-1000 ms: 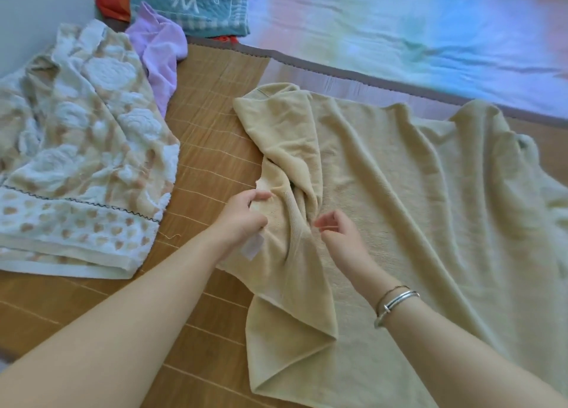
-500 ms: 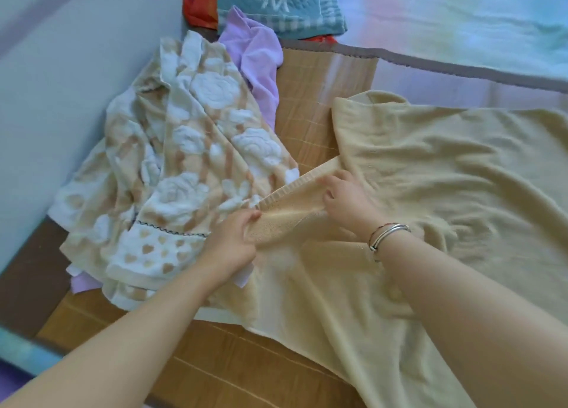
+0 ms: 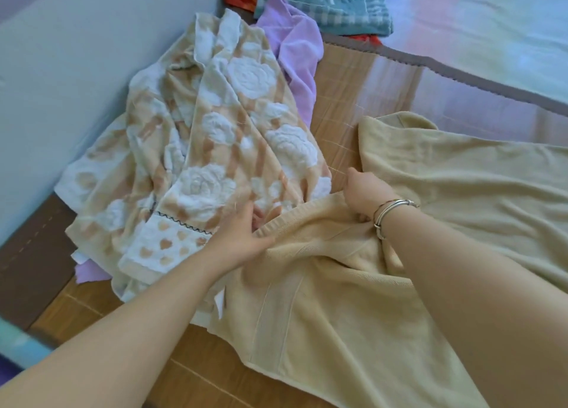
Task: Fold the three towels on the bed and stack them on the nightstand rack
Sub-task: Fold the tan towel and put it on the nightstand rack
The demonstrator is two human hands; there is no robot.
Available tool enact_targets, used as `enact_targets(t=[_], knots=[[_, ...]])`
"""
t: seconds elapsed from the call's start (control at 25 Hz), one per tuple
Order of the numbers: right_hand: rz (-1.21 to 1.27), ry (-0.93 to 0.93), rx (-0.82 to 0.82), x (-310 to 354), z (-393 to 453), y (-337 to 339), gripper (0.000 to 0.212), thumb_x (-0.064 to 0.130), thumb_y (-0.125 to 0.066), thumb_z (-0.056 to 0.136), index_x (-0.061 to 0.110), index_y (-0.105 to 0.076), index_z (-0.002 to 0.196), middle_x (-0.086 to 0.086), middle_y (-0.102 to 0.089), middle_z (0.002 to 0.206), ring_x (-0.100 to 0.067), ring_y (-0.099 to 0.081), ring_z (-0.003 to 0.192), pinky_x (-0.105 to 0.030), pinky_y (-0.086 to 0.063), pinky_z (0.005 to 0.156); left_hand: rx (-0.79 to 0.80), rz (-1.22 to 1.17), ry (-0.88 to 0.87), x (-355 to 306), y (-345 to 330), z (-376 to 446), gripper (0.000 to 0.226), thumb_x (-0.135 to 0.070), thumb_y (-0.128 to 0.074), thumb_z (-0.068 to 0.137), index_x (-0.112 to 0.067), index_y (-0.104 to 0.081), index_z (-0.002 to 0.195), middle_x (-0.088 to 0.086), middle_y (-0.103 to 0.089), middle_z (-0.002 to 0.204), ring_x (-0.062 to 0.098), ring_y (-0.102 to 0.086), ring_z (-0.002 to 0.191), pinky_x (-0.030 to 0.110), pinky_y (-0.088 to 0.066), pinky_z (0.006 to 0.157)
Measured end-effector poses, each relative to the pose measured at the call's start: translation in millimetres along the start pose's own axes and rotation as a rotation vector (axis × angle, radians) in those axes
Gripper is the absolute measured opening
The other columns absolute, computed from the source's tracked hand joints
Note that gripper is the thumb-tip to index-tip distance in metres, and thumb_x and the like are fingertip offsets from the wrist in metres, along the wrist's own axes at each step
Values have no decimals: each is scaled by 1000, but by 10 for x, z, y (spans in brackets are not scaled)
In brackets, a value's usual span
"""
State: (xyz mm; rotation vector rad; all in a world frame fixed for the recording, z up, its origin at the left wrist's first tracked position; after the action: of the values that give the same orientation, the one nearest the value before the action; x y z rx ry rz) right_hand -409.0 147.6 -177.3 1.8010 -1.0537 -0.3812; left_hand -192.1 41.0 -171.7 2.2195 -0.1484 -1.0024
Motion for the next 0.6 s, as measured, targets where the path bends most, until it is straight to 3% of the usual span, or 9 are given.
enact_targets(t=[0.08,0.16,0.28,0.4,0.52,0.6], knots=[[38,-109,-39,-61,117,16,26,20,-39,96,4,-40,116,-17,-60,110,-35,-64,92,-41,-51,77,-29,-50,-79,-256,-63,188,31,-27,-68,82,-22,-55,109,-7,-55,93,11,-55,84,31,-50,80],[0,-185,-138,-132,231,46,37,28,-43,97,3,-38,123,-18,-58,120,-35,-60,107,-39,-44,83,-46,-43,-140,-423,-139,386,23,-29,-66,83,-23,-61,104,-9,-57,92,9,-57,84,32,-51,83],[-170,-238,-241,-229,339,128,47,28,-50,94,2,-35,131,-20,-42,133,-38,-55,111,-36,-38,69,-27,22,-235,-631,-257,600,19,-28,-67,82,-24,-64,100,-11,-60,92,13,-58,93,38,-50,88],[-292,-328,-160,-362,505,179,55,32,-47,95,4,-30,140,-19,-32,140,-38,-53,114,-37,-39,65,8,158,-342,-864,-356,790,23,-33,-67,82,-31,-66,105,-12,-63,94,17,-54,104,43,-41,99],[-316,-355,-163,-542,624,310,63,43,-42,96,0,-30,139,-16,-32,138,-34,-55,110,-37,-42,63,64,239,-274,-984,-530,1019,28,-44,-69,78,-35,-64,104,-12,-61,94,18,-53,106,44,-43,96],[-273,-389,-183,-720,644,370,63,45,-43,96,-3,-32,135,-14,-37,132,-31,-55,110,-38,-45,65,91,229,-183,-981,-607,1171,22,-44,-69,74,-36,-62,92,-9,-61,93,18,-55,103,41,-46,92]])
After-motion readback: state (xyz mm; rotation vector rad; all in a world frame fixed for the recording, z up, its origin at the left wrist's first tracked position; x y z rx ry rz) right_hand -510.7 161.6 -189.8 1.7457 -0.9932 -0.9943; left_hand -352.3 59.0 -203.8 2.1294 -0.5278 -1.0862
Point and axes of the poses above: each hand's wrist, its own z-axis towards the middle knuckle, its own y-axis out of the back of the hand, x = y × z, the point moved 5 cm from there along z, towards the middle knuckle
